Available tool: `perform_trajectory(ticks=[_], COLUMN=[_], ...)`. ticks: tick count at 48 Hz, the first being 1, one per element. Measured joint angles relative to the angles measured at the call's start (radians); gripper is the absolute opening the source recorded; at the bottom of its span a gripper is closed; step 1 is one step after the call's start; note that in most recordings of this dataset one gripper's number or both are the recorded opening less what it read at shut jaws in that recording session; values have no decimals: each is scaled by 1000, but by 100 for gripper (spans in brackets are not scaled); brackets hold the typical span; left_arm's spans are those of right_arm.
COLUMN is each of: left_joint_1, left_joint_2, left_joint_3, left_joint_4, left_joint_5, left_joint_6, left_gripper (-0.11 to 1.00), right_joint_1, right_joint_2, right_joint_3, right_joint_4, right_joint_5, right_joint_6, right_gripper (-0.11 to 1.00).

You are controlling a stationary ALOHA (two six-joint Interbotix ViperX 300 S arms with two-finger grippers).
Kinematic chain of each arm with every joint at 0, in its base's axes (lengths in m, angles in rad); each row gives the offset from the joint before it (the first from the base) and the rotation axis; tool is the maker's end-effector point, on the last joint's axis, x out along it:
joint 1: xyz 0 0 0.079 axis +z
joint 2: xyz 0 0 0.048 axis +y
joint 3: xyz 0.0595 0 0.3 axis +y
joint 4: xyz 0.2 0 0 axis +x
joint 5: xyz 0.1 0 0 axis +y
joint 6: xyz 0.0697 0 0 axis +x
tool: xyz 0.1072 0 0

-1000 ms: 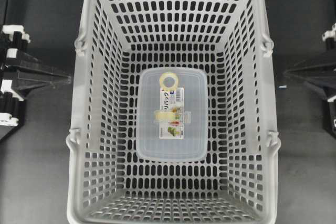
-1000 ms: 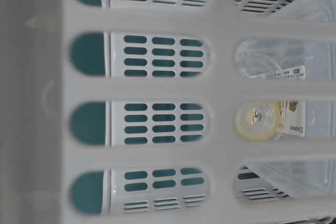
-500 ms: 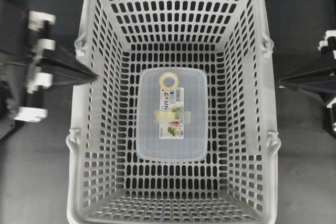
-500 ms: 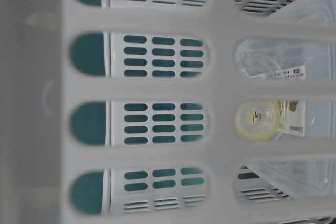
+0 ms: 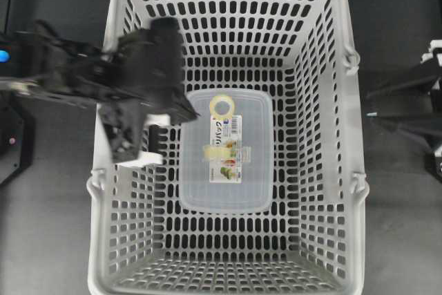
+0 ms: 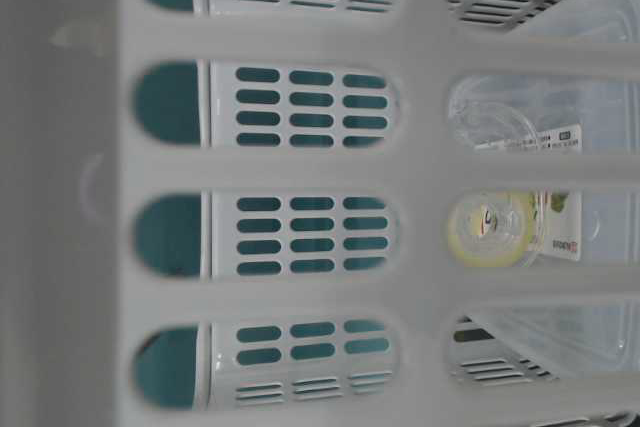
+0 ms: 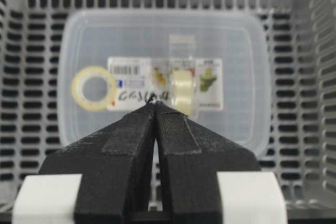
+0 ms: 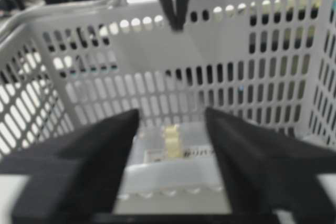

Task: Pick up the tape dispenser from the shopping basket with the left arm.
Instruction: 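Move the left gripper over the basket toward the clear tape dispenser, then lower the left gripper and close it around the tape dispenser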

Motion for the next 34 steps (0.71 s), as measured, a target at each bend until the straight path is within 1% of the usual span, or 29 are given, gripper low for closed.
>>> perform_trajectory(ticks=[2, 4, 5, 7, 11, 13, 15, 17, 25, 34], left_joint_1=[0, 0, 0, 0, -2, -2, -3, -6, -25, -48], left_joint_2=[32, 66, 80, 115, 178, 207, 235, 262, 359, 425], left_joint_3=[-23, -46, -54, -80, -133, -155, -178, -202, -268, -287], left_joint_4=[0, 0, 0, 0, 0, 0, 0, 0, 0, 0], left_joint_5=[25, 52, 64, 97, 155, 179, 207, 230, 272, 275], left_joint_6=[0, 0, -3, -3, -6, -6, -6, -5, -5, -3], left_gripper=[15, 26, 32, 46, 70, 80, 87, 90, 89, 89], right_joint_1=[-2, 0, 0, 0, 0, 0, 0, 0, 0, 0], right_joint_2=[-2, -3, -5, -6, -11, -14, -18, -23, -38, -46], right_joint_3=[0, -2, -2, -2, -3, -3, -3, -5, -9, -11], right_joint_4=[0, 0, 0, 0, 0, 0, -2, 0, 0, 0], right_joint_5=[0, -2, 0, -2, 0, -2, 0, 0, 0, 3], right_joint_6=[0, -2, -3, -6, -18, -25, -32, -40, -55, -54], right_gripper=[67, 72, 73, 73, 72, 72, 72, 72, 72, 72])
